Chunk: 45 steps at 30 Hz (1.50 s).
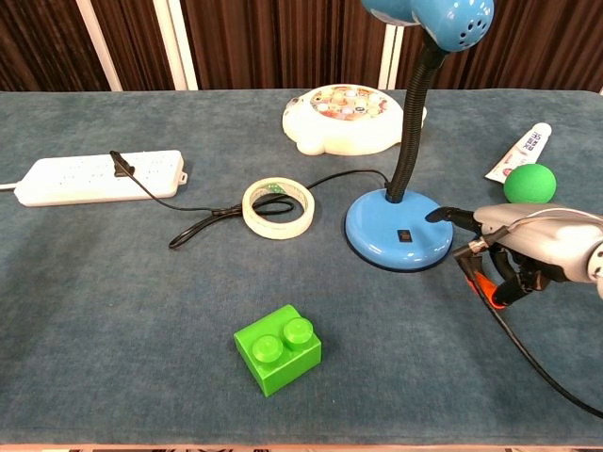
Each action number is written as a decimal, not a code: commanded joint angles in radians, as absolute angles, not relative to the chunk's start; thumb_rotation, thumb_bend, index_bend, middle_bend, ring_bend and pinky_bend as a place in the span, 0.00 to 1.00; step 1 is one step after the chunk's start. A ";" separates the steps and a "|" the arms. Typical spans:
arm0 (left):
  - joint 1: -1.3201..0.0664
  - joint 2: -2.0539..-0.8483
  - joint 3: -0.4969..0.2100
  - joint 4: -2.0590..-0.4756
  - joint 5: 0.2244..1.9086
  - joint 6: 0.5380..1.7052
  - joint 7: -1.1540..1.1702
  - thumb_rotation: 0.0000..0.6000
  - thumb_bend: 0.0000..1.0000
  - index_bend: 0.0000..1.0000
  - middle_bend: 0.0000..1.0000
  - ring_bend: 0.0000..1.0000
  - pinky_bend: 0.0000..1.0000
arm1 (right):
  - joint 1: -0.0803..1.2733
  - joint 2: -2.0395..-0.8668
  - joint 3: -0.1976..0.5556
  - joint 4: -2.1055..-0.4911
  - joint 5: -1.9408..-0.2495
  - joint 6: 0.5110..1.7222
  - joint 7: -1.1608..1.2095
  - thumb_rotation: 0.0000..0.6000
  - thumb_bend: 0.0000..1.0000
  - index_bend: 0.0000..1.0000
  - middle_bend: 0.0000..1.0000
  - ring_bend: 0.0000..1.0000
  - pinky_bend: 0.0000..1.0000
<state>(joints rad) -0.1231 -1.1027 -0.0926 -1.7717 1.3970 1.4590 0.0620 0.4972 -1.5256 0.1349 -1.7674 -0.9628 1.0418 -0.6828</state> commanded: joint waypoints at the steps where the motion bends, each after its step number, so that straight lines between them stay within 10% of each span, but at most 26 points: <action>1: -0.123 -1.103 -0.094 -1.771 1.394 1.460 0.063 1.00 0.50 0.17 0.04 0.00 0.00 | 0.510 -1.540 0.134 -1.761 -0.947 1.052 -0.695 1.00 0.62 0.00 0.60 0.67 0.87; 45: -0.122 -1.098 -0.099 -1.775 1.375 1.454 0.061 1.00 0.50 0.17 0.04 0.00 0.00 | 0.591 -1.580 0.072 -1.764 -0.885 1.090 -0.715 1.00 0.62 0.00 0.60 0.68 1.00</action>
<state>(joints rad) -0.1218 -1.0977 -0.0994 -1.7753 1.3750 1.4536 0.0615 0.5915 -1.5798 0.0717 -1.7637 -0.8847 1.0896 -0.7158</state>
